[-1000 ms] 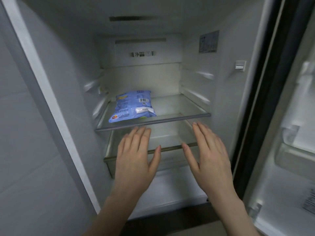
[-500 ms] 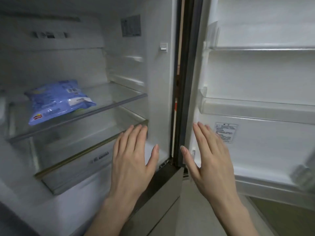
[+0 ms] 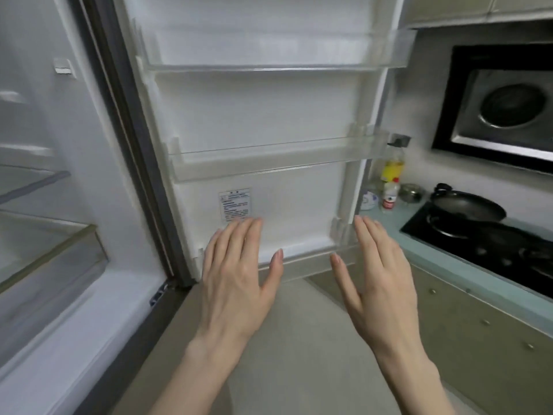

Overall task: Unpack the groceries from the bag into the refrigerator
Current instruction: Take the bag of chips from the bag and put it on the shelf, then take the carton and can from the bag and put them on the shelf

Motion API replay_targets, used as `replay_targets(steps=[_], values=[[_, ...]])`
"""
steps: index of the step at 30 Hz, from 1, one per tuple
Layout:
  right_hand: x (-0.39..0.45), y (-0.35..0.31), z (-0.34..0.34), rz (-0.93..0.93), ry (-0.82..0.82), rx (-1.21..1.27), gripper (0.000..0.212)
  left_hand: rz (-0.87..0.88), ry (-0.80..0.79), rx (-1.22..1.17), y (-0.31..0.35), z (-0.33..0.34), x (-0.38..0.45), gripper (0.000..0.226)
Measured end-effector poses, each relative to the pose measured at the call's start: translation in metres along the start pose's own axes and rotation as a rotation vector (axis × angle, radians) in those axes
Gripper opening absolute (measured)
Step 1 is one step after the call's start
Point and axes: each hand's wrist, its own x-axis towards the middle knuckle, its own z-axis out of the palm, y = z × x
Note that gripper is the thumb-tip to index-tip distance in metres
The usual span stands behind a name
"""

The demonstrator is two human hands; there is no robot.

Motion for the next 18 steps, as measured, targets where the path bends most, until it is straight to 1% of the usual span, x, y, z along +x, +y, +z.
replay_targets(steps=[4, 8, 14, 18], values=[[-0.021, 0.060, -0.041, 0.120, 0.034, -0.091, 0.065, 0.090, -0.059, -0.109, 0.063, 0.039, 0.007, 0.050], [-0.047, 0.123, -0.087, 0.215, 0.058, -0.215, 0.064, 0.186, -0.112, -0.233, 0.141, 0.073, 0.010, 0.050], [-0.089, 0.205, -0.155, 0.361, 0.089, -0.402, 0.061, 0.349, -0.238, -0.362, 0.262, 0.111, -0.008, 0.053], [-0.117, 0.257, -0.201, 0.434, 0.100, -0.513, 0.062, 0.430, -0.270, -0.433, 0.337, 0.135, -0.024, 0.053]])
